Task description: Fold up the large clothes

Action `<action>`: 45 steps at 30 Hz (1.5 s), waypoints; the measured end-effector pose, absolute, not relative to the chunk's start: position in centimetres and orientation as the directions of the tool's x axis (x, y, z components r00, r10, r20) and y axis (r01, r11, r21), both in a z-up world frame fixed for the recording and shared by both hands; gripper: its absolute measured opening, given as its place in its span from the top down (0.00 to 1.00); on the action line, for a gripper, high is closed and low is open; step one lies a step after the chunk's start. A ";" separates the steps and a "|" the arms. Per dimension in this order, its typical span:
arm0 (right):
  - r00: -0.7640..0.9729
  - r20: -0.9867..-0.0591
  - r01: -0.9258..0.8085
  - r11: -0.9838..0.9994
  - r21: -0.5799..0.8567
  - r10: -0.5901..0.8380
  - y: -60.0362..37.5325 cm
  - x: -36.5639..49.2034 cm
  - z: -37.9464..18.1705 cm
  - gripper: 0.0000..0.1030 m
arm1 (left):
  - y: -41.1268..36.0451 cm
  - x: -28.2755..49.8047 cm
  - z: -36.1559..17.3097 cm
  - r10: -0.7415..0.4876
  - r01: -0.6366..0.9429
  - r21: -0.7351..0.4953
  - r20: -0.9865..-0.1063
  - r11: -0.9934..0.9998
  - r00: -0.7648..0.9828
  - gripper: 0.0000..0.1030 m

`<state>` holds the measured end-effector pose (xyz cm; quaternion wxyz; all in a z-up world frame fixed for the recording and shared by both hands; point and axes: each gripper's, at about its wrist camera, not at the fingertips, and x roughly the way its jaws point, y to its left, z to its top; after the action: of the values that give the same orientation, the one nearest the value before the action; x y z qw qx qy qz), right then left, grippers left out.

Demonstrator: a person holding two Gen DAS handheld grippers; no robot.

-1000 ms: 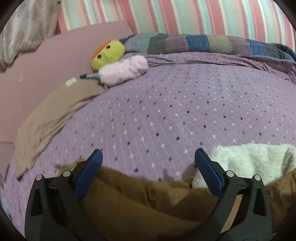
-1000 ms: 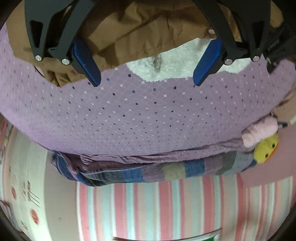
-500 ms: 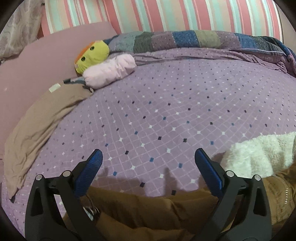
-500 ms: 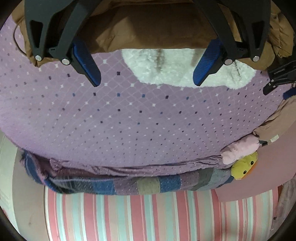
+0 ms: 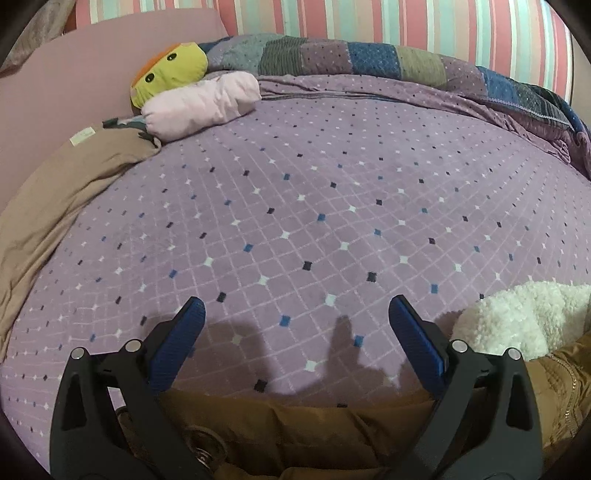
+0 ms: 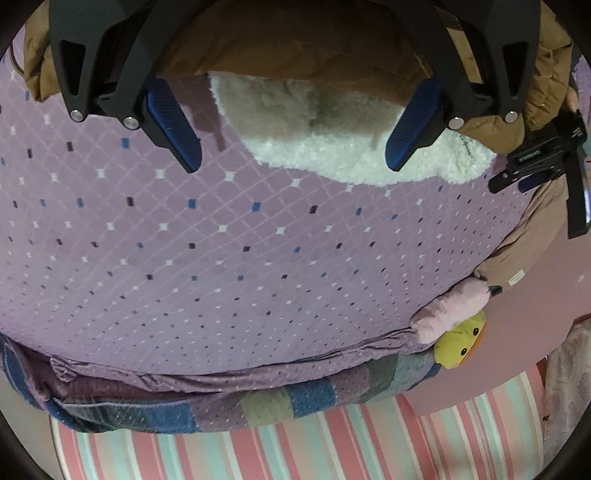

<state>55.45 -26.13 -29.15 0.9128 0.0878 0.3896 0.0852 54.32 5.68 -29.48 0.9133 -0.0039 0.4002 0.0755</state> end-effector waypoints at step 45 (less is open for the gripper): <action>0.694 -0.719 0.050 0.994 0.101 0.038 -29.4 44.0 -27.1 0.01 | 8.0 44.1 -27.8 0.068 -0.034 0.061 -0.708 0.998 0.703 0.03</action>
<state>44.02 -29.38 -27.14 0.9185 0.0563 0.3914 -0.0033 44.05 8.00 -27.79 0.9224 0.0215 0.3846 0.0277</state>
